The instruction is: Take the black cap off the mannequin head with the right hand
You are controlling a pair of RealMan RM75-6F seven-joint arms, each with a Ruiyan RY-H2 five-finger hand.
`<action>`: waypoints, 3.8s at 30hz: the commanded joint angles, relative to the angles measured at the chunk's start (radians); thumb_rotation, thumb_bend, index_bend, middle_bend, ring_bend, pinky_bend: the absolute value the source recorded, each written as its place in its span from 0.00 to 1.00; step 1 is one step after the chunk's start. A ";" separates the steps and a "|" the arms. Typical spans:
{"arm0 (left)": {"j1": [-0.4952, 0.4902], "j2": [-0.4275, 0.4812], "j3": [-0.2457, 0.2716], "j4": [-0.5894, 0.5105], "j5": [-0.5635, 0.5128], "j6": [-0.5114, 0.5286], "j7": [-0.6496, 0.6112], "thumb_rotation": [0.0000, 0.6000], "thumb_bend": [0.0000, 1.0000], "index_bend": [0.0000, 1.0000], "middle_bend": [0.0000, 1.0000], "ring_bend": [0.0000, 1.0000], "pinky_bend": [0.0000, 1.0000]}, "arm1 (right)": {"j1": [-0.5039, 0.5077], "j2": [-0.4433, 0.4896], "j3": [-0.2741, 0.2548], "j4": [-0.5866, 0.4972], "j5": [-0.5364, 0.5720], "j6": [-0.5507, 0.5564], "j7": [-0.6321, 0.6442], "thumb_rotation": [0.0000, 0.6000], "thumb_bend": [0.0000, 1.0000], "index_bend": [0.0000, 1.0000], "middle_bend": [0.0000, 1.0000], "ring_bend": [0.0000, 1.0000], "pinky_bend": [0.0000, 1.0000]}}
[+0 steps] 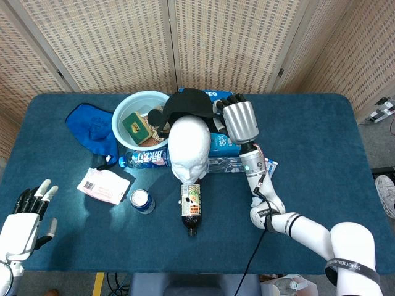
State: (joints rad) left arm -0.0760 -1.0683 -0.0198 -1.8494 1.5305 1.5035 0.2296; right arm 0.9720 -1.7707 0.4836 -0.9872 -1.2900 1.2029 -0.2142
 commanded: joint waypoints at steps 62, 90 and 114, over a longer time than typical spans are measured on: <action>-0.022 -0.026 0.003 0.018 0.008 -0.031 -0.002 1.00 0.49 0.08 0.00 0.00 0.00 | -0.322 0.300 -0.334 -0.137 -0.167 0.104 -0.102 1.00 0.72 0.79 0.57 0.47 0.41; -0.016 -0.020 0.007 0.029 0.019 -0.017 -0.024 1.00 0.49 0.08 0.00 0.00 0.00 | -0.469 0.318 -0.426 -0.360 -0.246 0.171 -0.205 1.00 0.00 0.09 0.19 0.08 0.10; -0.004 -0.015 0.011 0.031 0.023 -0.001 -0.029 1.00 0.49 0.08 0.00 0.00 0.00 | -0.466 0.355 -0.500 -0.441 -0.435 0.137 -0.189 1.00 0.00 0.00 0.00 0.00 0.00</action>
State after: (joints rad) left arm -0.0796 -1.0830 -0.0088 -1.8187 1.5538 1.5027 0.2009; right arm 0.5058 -1.4149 -0.0159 -1.4274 -1.7215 1.3376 -0.4021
